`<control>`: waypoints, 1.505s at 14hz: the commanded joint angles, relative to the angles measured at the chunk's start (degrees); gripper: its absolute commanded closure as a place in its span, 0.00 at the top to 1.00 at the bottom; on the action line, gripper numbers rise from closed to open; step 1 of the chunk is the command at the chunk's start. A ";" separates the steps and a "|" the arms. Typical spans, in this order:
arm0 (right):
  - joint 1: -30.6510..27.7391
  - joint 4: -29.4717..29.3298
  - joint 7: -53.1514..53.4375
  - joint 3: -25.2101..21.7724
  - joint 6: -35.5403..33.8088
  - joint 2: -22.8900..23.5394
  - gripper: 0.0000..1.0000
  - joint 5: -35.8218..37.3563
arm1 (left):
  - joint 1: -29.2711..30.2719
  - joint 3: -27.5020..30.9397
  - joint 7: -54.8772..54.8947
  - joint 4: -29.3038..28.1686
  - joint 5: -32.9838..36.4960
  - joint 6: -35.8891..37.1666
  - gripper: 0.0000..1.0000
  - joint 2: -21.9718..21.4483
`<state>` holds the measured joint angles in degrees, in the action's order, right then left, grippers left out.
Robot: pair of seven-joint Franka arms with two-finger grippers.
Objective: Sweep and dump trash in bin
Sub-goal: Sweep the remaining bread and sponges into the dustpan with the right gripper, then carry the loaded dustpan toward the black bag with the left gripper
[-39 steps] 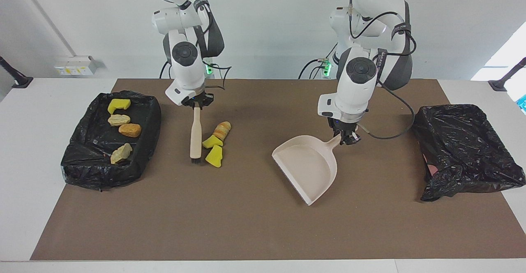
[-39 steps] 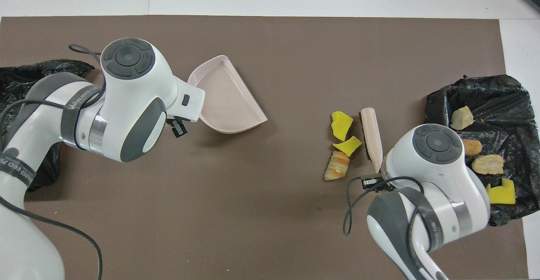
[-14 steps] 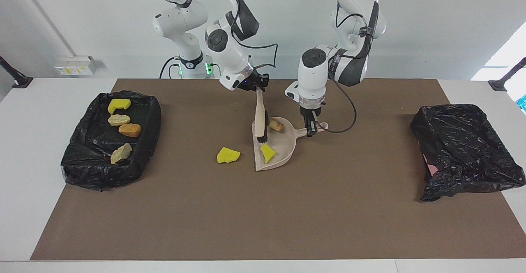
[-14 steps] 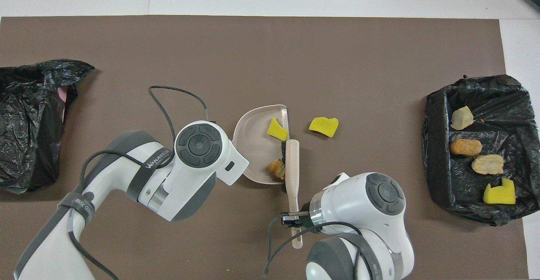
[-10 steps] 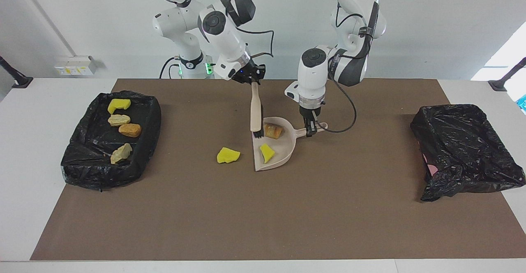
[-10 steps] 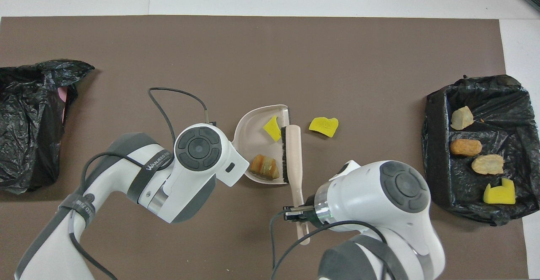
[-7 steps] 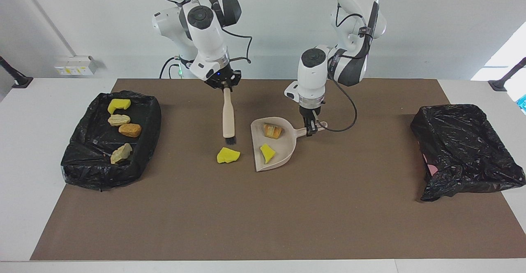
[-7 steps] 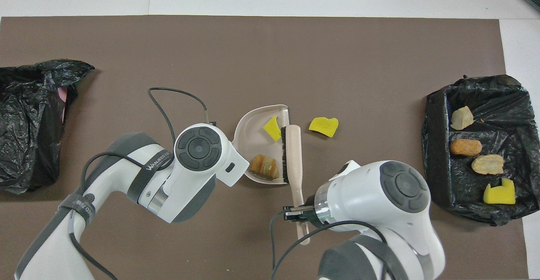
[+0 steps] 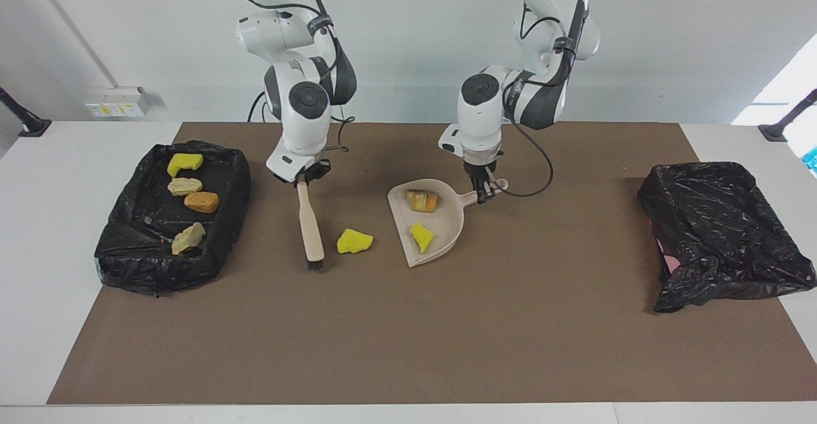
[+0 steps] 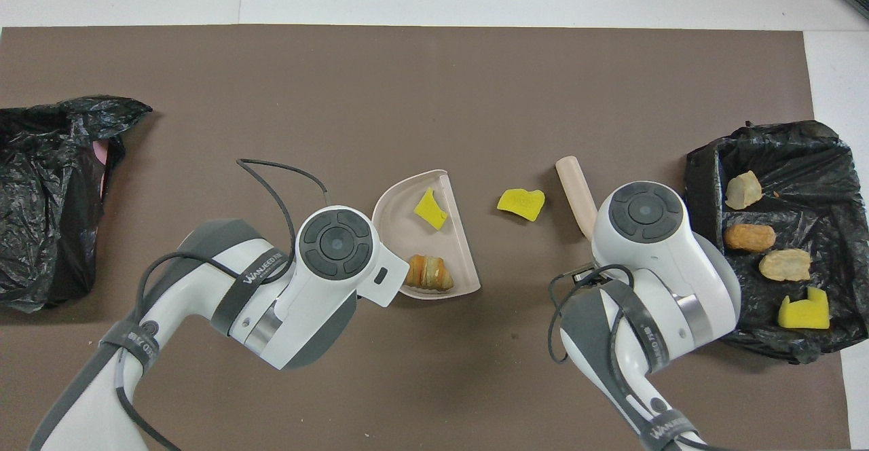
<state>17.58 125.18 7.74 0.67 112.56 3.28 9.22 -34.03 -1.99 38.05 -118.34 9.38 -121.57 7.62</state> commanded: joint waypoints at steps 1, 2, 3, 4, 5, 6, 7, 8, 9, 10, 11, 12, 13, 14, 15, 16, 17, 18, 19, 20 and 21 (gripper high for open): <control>3.67 -0.02 -2.90 0.56 -0.32 -1.17 0.00 -12.86 | -1.48 0.67 -1.75 -0.14 1.43 1.86 0.00 -0.86; 6.22 -0.02 -3.08 0.56 0.12 -1.08 0.00 -18.22 | -1.48 0.67 -1.75 -0.31 1.43 1.68 0.00 -0.94; 7.37 -0.37 -3.61 0.56 -0.58 -1.08 0.00 -22.28 | -1.48 0.67 -1.75 -0.66 1.43 1.77 0.00 -1.20; 7.04 -0.46 -5.09 0.56 -1.10 -1.17 0.00 -29.10 | -1.39 0.59 -1.75 -0.93 1.43 1.68 0.00 -1.38; 7.12 -0.55 -7.37 0.39 -1.28 -1.87 0.00 -35.18 | -1.39 0.59 -1.66 -1.63 1.43 0.90 0.00 -1.56; 6.95 -0.90 -7.65 0.38 -1.81 -3.09 0.00 -37.24 | -1.39 0.59 -1.49 -2.16 1.43 -0.24 0.00 -1.82; 6.68 -1.34 -7.13 0.30 -3.38 -4.50 0.00 -37.26 | -1.30 0.50 -1.49 -3.21 1.43 -2.25 0.00 -2.08; 6.59 -1.51 -6.87 -0.14 -5.40 -5.82 0.00 -36.39 | -1.13 0.50 -1.49 -4.52 1.34 -4.53 0.00 -2.61; 6.24 -1.43 -5.91 -0.32 -7.16 -7.22 0.00 -33.94 | -0.69 0.50 -1.22 -4.88 1.34 -6.12 0.00 -2.53; 5.37 -1.43 -2.33 -0.06 -8.39 -9.06 0.00 -30.53 | -0.08 0.59 -0.79 -4.63 1.25 -6.40 0.00 -2.26; 5.97 -1.43 3.71 0.21 -10.14 -11.60 0.00 -26.66 | 1.23 0.59 -0.52 -4.10 1.25 -6.40 0.00 -1.83; 6.59 -1.34 10.47 0.64 -12.34 -14.50 0.00 -23.32 | 2.03 0.59 0.35 -3.40 0.99 -6.40 0.00 -1.47; 7.98 -1.25 14.97 0.65 -15.32 -17.66 0.00 -21.72 | 2.82 0.59 1.66 -2.26 0.64 -6.06 0.00 -1.30; 8.26 -0.56 16.41 0.74 -18.13 -20.91 0.00 -21.01 | 4.74 0.50 2.81 -1.21 0.55 -5.53 0.00 -0.95; 8.87 0.67 17.64 1.35 -19.81 -23.30 0.00 -20.30 | 5.55 0.50 3.78 -0.67 0.55 -5.18 0.00 -1.03; 9.92 3.12 20.44 2.74 -19.57 -25.32 0.00 -20.38 | 5.90 0.59 3.96 0.29 0.37 -4.48 0.00 -1.12; 10.98 4.71 22.12 3.11 -18.87 -26.04 0.00 -21.34 | 6.95 0.59 4.22 1.52 0.37 -3.43 0.00 -1.03; 13.68 5.77 23.97 3.54 -16.95 -25.17 0.00 -21.96 | 8.18 0.59 5.18 2.83 0.37 -2.37 0.00 -0.94; 16.23 7.61 25.90 3.55 -15.02 -23.86 0.00 -22.14 | 8.89 0.59 6.85 4.07 0.28 -1.23 0.00 -1.03; 17.57 9.89 26.70 3.55 -12.13 -23.59 0.00 -22.66 | 10.03 0.59 8.34 5.64 -0.50 0.26 0.00 -1.12; 19.14 12.52 27.32 3.55 -7.48 -23.50 0.00 -24.93 | 11.17 0.59 10.53 7.40 -1.20 2.02 0.00 -1.12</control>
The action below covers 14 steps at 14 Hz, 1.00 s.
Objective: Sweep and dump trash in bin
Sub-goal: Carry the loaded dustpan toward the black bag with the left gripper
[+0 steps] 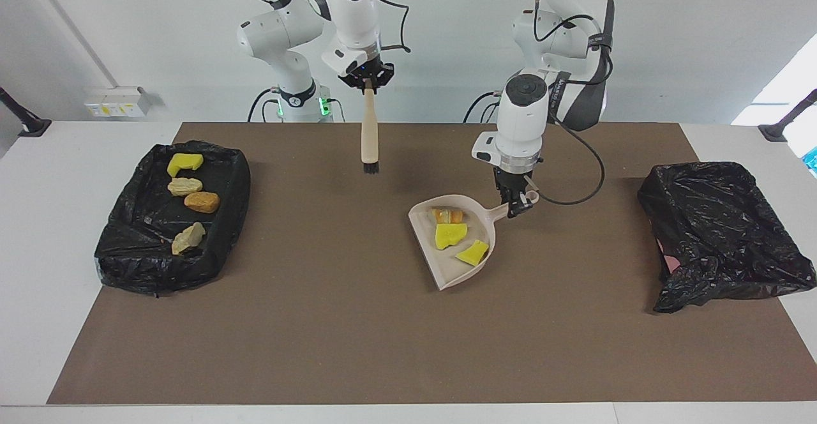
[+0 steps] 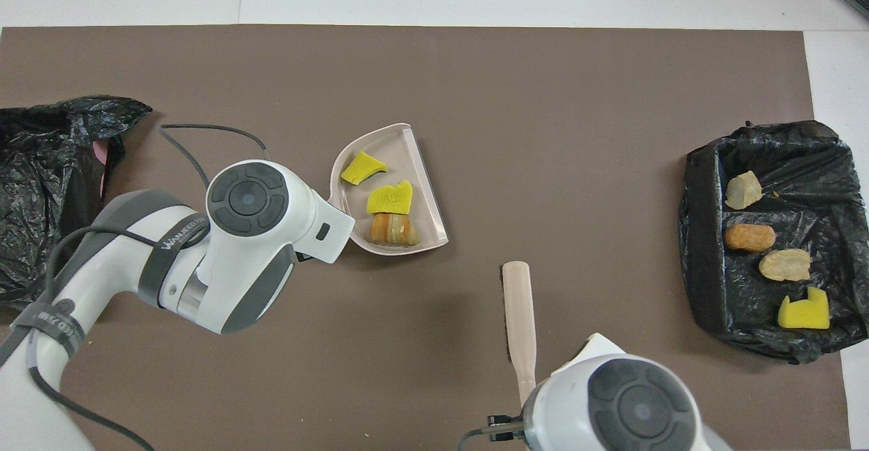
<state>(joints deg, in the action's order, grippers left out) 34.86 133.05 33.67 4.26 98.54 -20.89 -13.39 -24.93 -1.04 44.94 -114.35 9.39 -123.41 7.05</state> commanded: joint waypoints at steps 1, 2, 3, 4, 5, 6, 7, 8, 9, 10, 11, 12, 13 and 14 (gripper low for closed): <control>3.18 6.07 1.66 -0.05 10.15 1.37 0.00 -3.73 | 3.39 -0.28 6.10 5.35 -2.09 5.71 0.00 -0.72; 4.24 6.17 2.88 0.04 12.18 3.29 0.00 -3.83 | 5.66 -0.27 9.00 7.80 -3.49 7.99 0.00 -0.81; 6.78 6.25 5.76 0.04 14.99 5.23 0.00 -3.83 | 7.77 -0.27 12.42 10.44 -5.15 10.36 0.00 -0.90; 9.67 6.69 8.40 0.04 17.98 7.51 0.00 -3.83 | 9.88 -0.01 16.20 13.33 -6.65 12.82 0.00 -0.81; 11.62 7.13 10.08 0.04 20.09 8.75 0.00 -3.83 | 12.17 0.08 19.11 15.02 -7.62 14.15 0.00 -0.81; 11.98 7.83 10.36 0.04 20.99 8.85 0.00 -3.83 | 14.37 0.16 22.01 16.16 -8.33 14.77 0.00 -0.81; 12.25 8.45 10.36 0.04 21.17 8.67 0.00 -3.74 | 16.74 0.25 25.34 17.48 -9.47 15.13 0.00 -0.81; 12.95 10.28 10.36 0.04 21.69 8.06 0.00 -3.05 | 19.20 0.34 29.03 18.89 -10.87 16.09 0.00 -0.55; 14.35 12.21 10.36 0.04 23.61 7.19 0.00 -2.61 | 21.66 0.34 32.98 20.21 -11.67 16.88 0.00 -0.29; 15.58 14.41 10.36 0.13 25.37 6.31 0.00 -2.08 | 24.03 0.34 36.16 20.74 -12.46 17.24 0.00 -0.20; 15.76 15.65 10.45 0.13 27.13 5.86 0.00 -1.64 | 26.32 0.34 39.06 20.83 -13.16 17.24 0.00 -0.20; 15.77 15.92 10.71 0.13 28.36 6.21 0.00 -1.63 | 28.25 0.34 41.96 20.92 -13.26 17.24 0.00 -0.11; 16.03 16.36 11.06 0.13 30.12 6.56 0.00 -1.63 | 30.19 0.43 44.60 20.92 -13.34 17.24 0.00 -0.11; 16.12 17.06 11.15 0.13 32.05 7.00 0.00 -1.63 | 32.30 0.43 47.23 20.92 -13.52 17.42 0.00 -0.11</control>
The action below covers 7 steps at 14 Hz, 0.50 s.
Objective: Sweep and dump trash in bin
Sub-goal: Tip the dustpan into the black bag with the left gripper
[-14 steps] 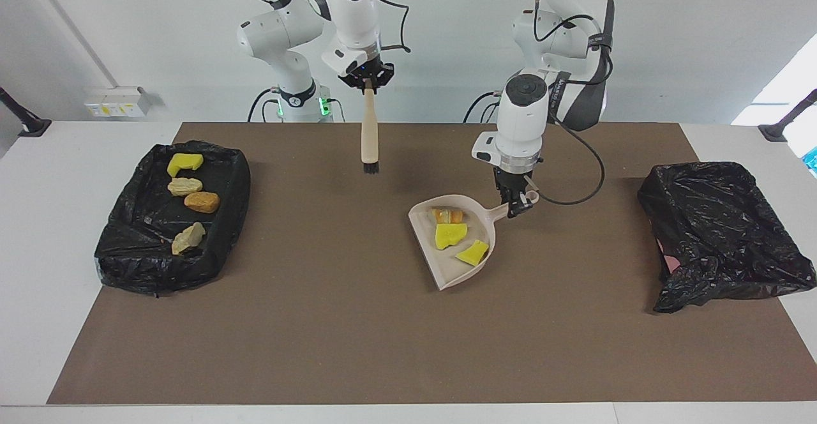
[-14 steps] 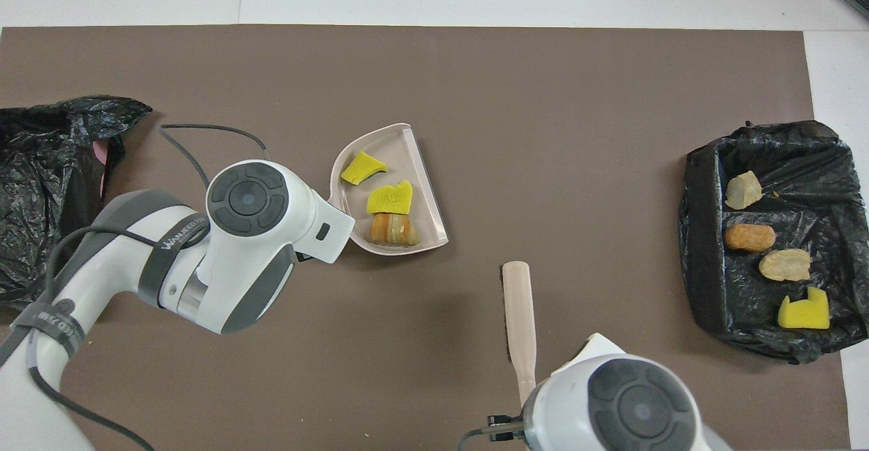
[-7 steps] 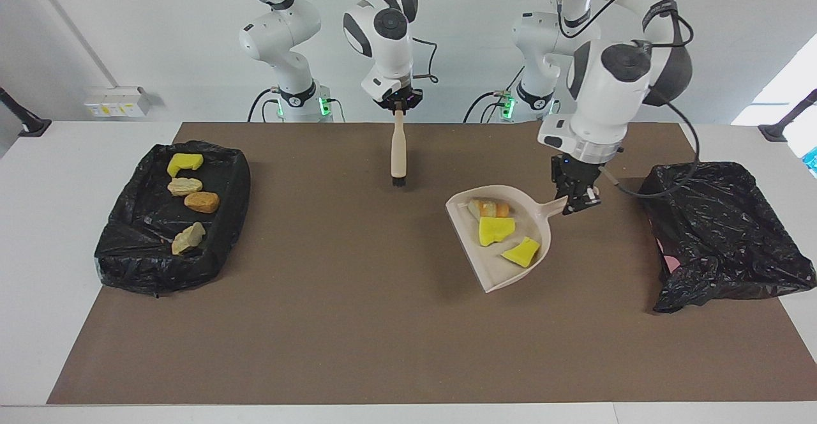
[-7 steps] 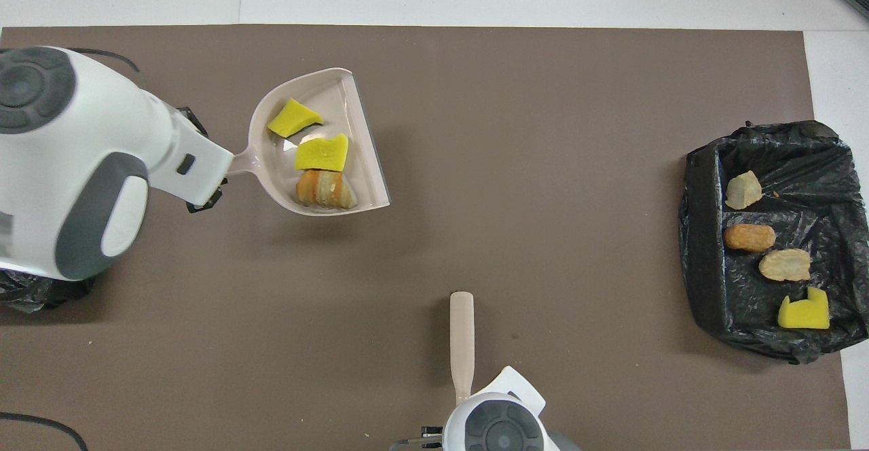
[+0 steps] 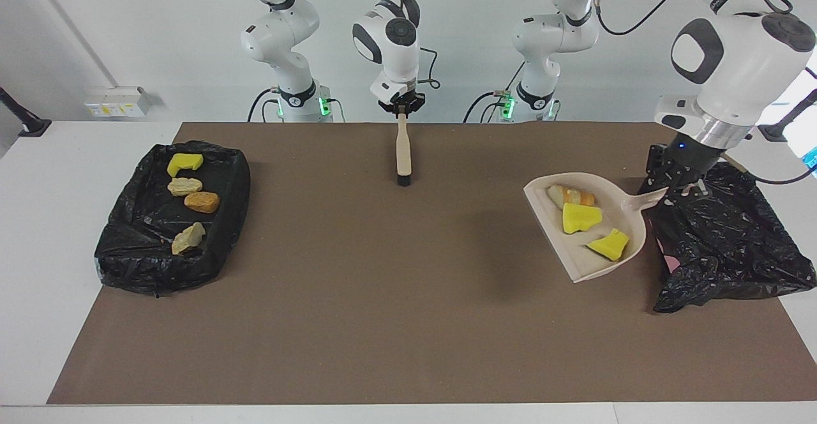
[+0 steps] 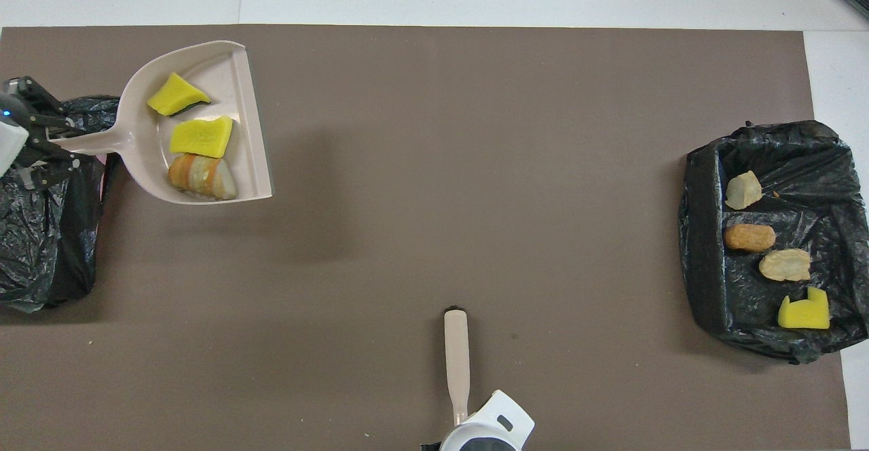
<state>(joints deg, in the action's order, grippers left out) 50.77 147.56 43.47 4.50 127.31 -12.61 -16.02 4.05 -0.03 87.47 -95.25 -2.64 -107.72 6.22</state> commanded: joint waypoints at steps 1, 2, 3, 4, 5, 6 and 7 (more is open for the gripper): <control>0.21 2.64 1.44 -0.10 3.99 -0.76 0.01 0.99 | 5.95 -0.59 8.56 1.91 -2.27 1.99 0.00 0.72; 0.04 2.38 2.66 -0.19 4.00 -0.06 0.06 0.90 | 7.97 -0.50 11.64 2.00 -2.54 2.16 0.00 0.55; -0.14 2.29 2.76 -0.19 4.08 0.12 0.24 0.90 | 9.39 -0.50 13.67 1.91 -2.28 2.08 0.00 0.46; -0.23 2.12 2.33 -0.19 4.08 0.21 0.57 0.90 | 11.14 -0.42 16.82 1.91 -1.76 1.64 0.00 0.46; -0.23 1.94 2.06 -0.11 4.08 0.47 0.99 0.90 | 12.90 -0.15 21.21 1.91 -1.23 1.12 0.00 0.46; -0.23 1.50 1.97 -0.19 4.08 0.74 1.00 0.90 | 14.31 -0.06 22.64 1.91 -0.79 0.94 0.00 0.54; -0.23 0.28 2.06 -0.19 4.00 1.61 1.00 0.90 | 15.37 0.11 22.74 2.09 0.43 0.94 0.00 0.54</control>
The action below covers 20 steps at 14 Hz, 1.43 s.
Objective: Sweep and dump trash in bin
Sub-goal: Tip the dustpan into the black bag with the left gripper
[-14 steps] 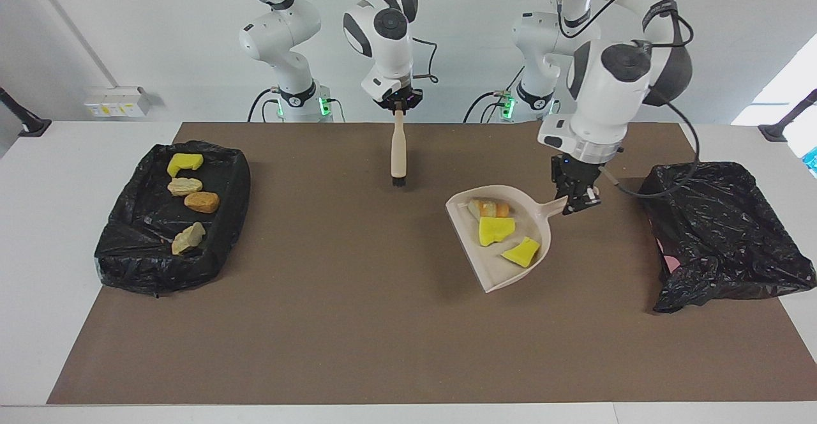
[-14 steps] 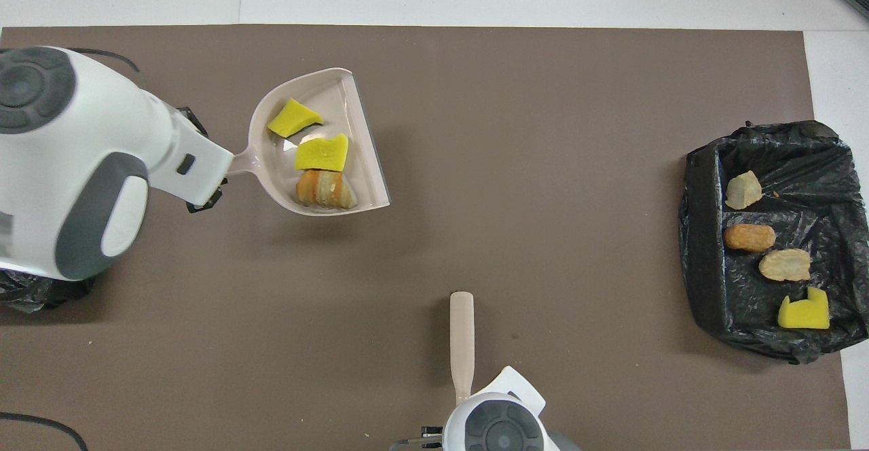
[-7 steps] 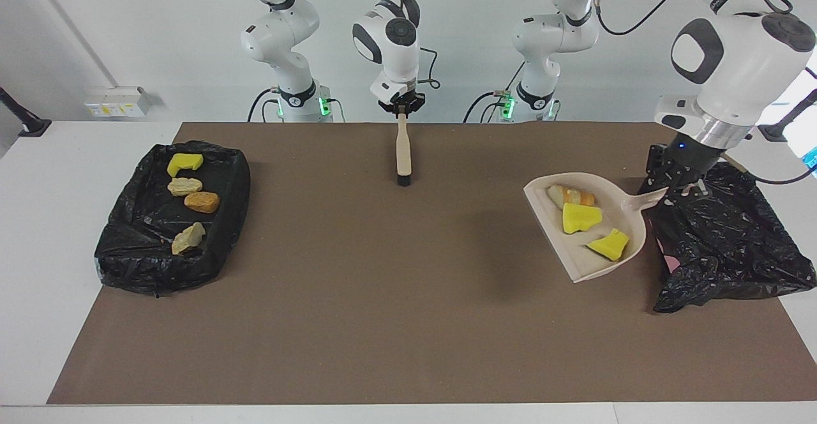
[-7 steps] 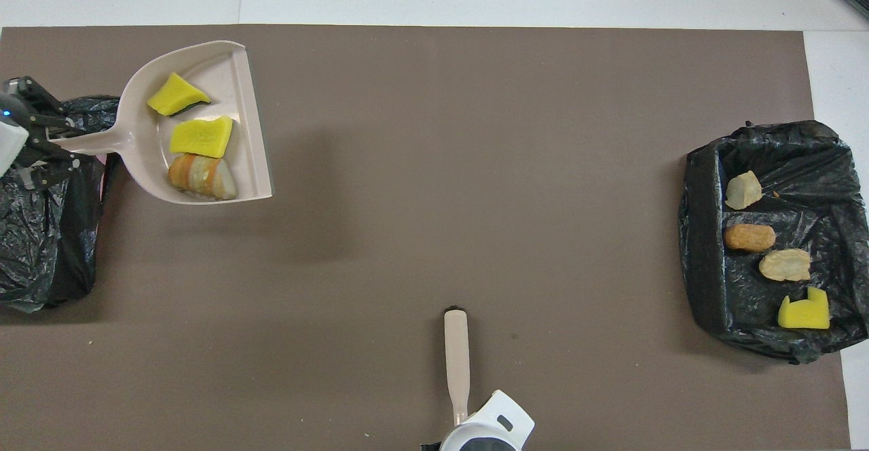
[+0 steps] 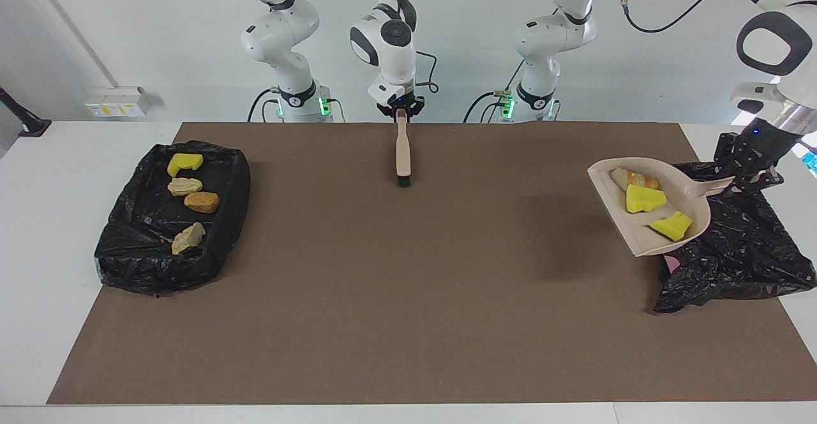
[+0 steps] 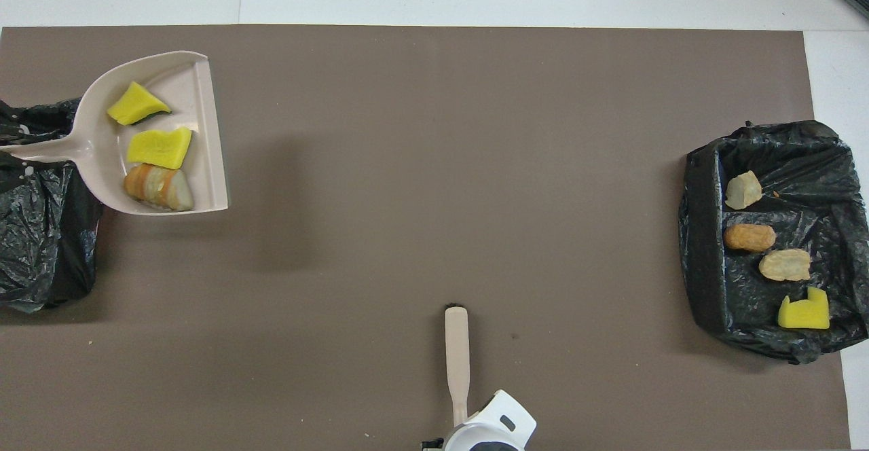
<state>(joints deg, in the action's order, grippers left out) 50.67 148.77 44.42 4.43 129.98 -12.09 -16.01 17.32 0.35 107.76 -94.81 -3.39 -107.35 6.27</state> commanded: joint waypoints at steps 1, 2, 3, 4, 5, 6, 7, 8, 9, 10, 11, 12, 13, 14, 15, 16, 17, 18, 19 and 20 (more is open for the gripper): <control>-0.31 -2.33 1.10 -0.12 1.16 2.15 1.00 0.98 | 2.88 -0.18 2.46 2.43 2.76 0.57 0.00 0.76; -0.83 -3.65 0.93 -0.21 1.24 2.68 1.00 1.15 | 3.85 -0.18 2.46 3.92 4.95 0.57 0.00 1.54; -2.40 -4.97 0.32 -0.21 1.16 2.86 1.00 1.59 | 4.38 -0.18 2.46 5.76 7.41 0.57 0.00 2.77; -4.77 -6.38 -0.82 -0.21 0.89 3.04 1.00 2.46 | 4.47 -0.18 2.46 7.61 10.74 0.31 0.00 3.82; -6.88 -7.61 -1.87 -0.21 0.63 3.04 1.00 3.26 | 4.56 -0.26 2.02 9.19 13.21 0.13 0.00 4.88; -8.64 -8.06 -3.28 -0.21 0.63 2.95 1.00 3.79 | 4.65 -0.18 1.67 10.34 14.19 -0.05 0.00 5.85; -10.31 -8.84 -4.33 -0.21 0.54 2.95 1.00 4.05 | 4.82 0.26 1.58 11.22 15.76 -1.01 0.00 6.55; -12.07 -9.37 -4.78 -0.21 0.45 2.95 1.00 4.40 | 4.74 1.13 1.66 11.58 18.57 -2.84 0.00 7.08; -14.09 -10.34 -5.05 -0.21 0.45 3.04 1.00 5.19 | 4.82 1.32 1.58 11.58 20.86 -5.04 0.00 8.04; -16.80 -10.95 -5.31 -0.21 0.28 3.04 1.00 6.15 | 5.26 1.67 1.06 11.41 23.23 -8.02 0.00 8.66; -19.53 -11.74 -6.18 -0.21 0.28 3.04 1.00 7.56 | 5.52 1.76 -0.43 11.23 25.43 -9.96 0.00 9.10; -21.82 -12.88 -7.58 -0.21 -0.42 3.04 1.00 9.31 | 5.70 1.76 -1.66 11.05 28.75 -11.28 0.00 9.46; -24.19 -13.94 -9.77 -0.21 -1.99 3.30 1.00 11.85 | 5.62 1.76 -3.41 10.62 33.40 -12.78 0.00 9.37; -26.22 -15.08 -11.62 -0.56 -3.23 3.74 1.00 14.23 | 4.75 1.76 -7.26 8.87 37.01 -12.88 0.00 8.76; -29.02 -16.31 -13.55 -0.56 -4.28 3.83 1.00 16.08 | 4.39 1.76 -11.48 7.46 40.18 -12.27 0.00 7.97; -31.83 -17.45 -15.66 -0.47 -5.25 3.83 1.00 18.27 | 3.78 1.76 -12.74 5.62 42.74 -12.26 0.00 6.83; -34.56 -19.12 -17.51 -0.38 -5.52 3.83 1.00 19.42 | 2.99 1.76 -12.92 3.51 45.37 -12.44 0.00 5.60; -37.98 -21.92 -18.75 -0.47 -6.05 4.61 1.00 19.44 | 2.46 1.76 -13.10 1.93 48.97 -12.44 0.00 4.63; -40.54 -24.56 -20.59 -0.73 -7.79 4.97 1.00 19.44 | 1.76 1.76 -14.32 0.87 51.00 -12.27 0.00 3.93; -41.52 -27.45 -24.00 -1.34 -10.42 5.15 1.00 19.44 | 1.57 1.76 -16.68 -0.62 52.42 -12.26 0.00 3.05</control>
<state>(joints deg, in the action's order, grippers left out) 12.15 127.77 24.68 3.17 124.31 -8.86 2.39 20.17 1.54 94.61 -89.95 45.23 -119.14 13.60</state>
